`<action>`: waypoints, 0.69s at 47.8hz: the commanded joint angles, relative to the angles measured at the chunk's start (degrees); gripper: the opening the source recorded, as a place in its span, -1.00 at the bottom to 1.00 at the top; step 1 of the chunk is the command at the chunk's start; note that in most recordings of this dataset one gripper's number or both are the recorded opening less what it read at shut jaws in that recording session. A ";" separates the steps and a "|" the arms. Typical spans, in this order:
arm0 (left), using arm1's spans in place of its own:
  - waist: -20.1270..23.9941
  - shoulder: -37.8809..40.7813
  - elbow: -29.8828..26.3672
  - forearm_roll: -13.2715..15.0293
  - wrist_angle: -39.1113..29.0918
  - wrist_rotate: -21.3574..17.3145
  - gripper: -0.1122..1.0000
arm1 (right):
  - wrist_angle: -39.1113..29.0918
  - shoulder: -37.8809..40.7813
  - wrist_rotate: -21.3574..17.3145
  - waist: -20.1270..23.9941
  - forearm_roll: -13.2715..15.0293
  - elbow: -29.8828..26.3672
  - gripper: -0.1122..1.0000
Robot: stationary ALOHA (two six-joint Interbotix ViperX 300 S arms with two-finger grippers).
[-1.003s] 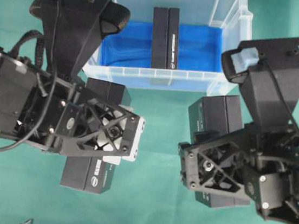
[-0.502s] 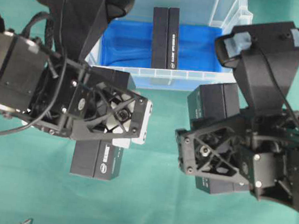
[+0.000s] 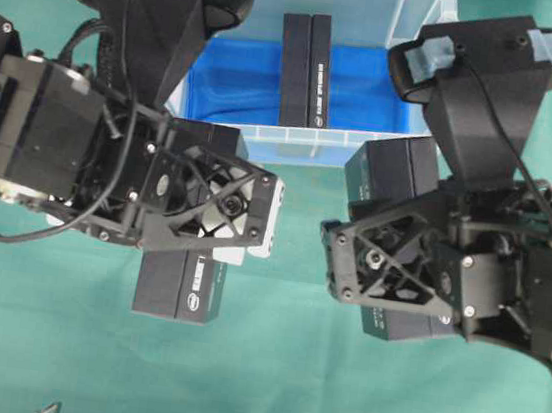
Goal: Take the box out of the case with both arms.
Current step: 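Carry both boxes forward over the bin rim toward the table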
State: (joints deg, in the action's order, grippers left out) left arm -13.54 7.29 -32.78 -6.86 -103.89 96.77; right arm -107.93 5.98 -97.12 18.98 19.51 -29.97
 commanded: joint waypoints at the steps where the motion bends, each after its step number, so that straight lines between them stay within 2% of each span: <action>1: 0.18 -1.58 -0.79 -0.26 0.18 -0.09 0.33 | 0.18 -0.97 0.00 0.09 0.35 -1.58 0.38; 33: 0.18 -1.49 -0.97 -0.26 0.26 0.26 0.33 | -0.09 -1.05 1.32 0.00 0.35 -1.58 0.38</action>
State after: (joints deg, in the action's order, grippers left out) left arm -13.54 7.38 -32.78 -6.86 -103.89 96.86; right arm -108.02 5.98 -95.89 18.98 19.51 -29.88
